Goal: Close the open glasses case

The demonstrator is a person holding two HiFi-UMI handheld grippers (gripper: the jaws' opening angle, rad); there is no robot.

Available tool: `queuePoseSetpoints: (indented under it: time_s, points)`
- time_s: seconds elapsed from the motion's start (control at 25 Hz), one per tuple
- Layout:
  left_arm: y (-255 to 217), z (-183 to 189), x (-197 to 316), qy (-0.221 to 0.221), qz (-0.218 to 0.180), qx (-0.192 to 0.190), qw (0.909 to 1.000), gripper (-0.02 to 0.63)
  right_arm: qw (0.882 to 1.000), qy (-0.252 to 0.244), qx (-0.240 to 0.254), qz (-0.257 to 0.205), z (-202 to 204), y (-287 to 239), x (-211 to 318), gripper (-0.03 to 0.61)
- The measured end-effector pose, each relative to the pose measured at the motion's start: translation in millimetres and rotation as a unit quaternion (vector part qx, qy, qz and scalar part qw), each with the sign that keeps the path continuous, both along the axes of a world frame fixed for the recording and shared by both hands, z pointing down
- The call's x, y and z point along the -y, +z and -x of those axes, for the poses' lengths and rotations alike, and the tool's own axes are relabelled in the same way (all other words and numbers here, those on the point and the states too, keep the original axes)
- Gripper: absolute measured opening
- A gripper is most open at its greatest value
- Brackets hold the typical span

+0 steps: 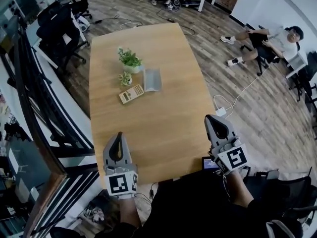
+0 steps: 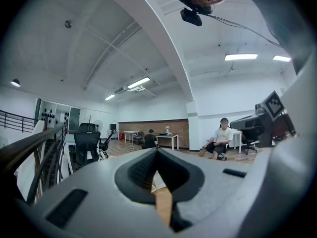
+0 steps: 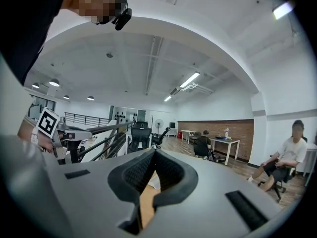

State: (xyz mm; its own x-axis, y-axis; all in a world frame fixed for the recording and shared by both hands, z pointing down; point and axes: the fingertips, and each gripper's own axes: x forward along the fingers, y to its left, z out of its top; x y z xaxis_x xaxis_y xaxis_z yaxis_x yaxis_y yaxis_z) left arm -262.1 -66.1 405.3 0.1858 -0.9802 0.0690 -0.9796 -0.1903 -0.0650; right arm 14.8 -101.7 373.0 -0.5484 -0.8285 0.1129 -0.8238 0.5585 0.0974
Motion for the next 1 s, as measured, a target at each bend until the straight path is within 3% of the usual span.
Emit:
queuePoseSetpoints:
  time_s: [0.32, 0.76, 0.8, 0.84, 1.0]
  points:
    - [-12, -12, 13, -0.049, -0.008, 0.014, 0.9987, 0.0, 0.999, -0.041, 0.023, -0.009, 0, 11, 31, 0.014]
    - [-17, -20, 6, -0.077, 0.0, 0.021, 0.9968, 0.0, 0.998, -0.04, 0.051, 0.01, -15, 24, 46, 0.015]
    - [-16, -22, 6, -0.077, 0.001, 0.021, 0.9969, 0.0, 0.998, -0.039, 0.049, 0.011, -16, 25, 47, 0.03]
    - [-15, -23, 5, -0.076, 0.002, 0.02, 0.9969, 0.0, 0.998, -0.038, 0.047, 0.012, -16, 28, 48, 0.117]
    - [-10, -22, 5, -0.077, 0.003, 0.016, 0.9969, 0.0, 0.997, -0.025, 0.065, 0.025, -13, 38, 59, 0.137]
